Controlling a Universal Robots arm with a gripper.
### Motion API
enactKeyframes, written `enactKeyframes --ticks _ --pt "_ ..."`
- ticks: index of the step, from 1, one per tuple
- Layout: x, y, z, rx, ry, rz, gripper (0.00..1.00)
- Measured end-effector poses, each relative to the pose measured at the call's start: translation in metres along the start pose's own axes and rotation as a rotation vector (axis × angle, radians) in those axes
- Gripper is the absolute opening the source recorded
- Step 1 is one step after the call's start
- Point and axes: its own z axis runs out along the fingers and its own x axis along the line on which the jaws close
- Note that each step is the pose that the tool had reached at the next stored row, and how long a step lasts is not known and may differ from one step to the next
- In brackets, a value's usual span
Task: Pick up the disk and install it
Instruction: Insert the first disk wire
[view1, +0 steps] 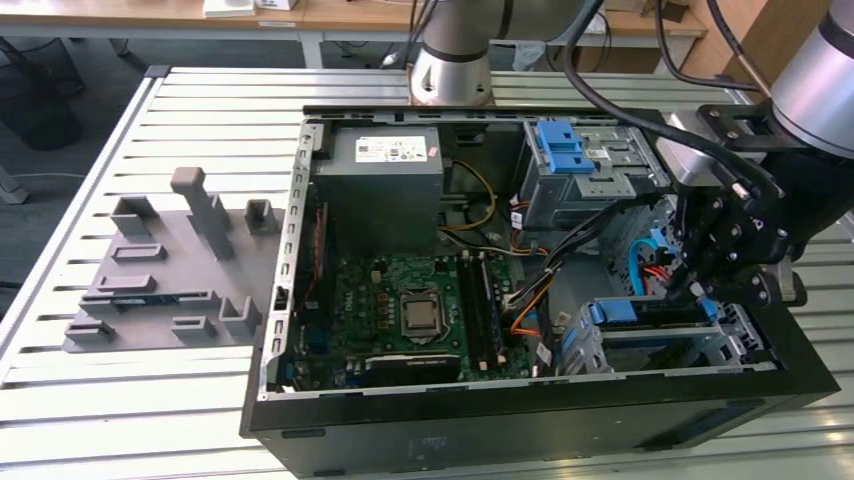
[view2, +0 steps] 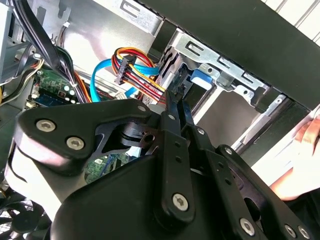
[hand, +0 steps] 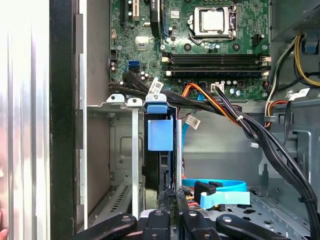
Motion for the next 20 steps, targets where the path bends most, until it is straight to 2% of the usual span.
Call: enactKeyframes --ticks 10,20 --pt "0.0005 -0.0010 0.0006 -0.0048 0.0000 0.000 0.16" --pt "0.0026 -0.0011 0.0007 -0.0054 0.0001 0.000 0.16"
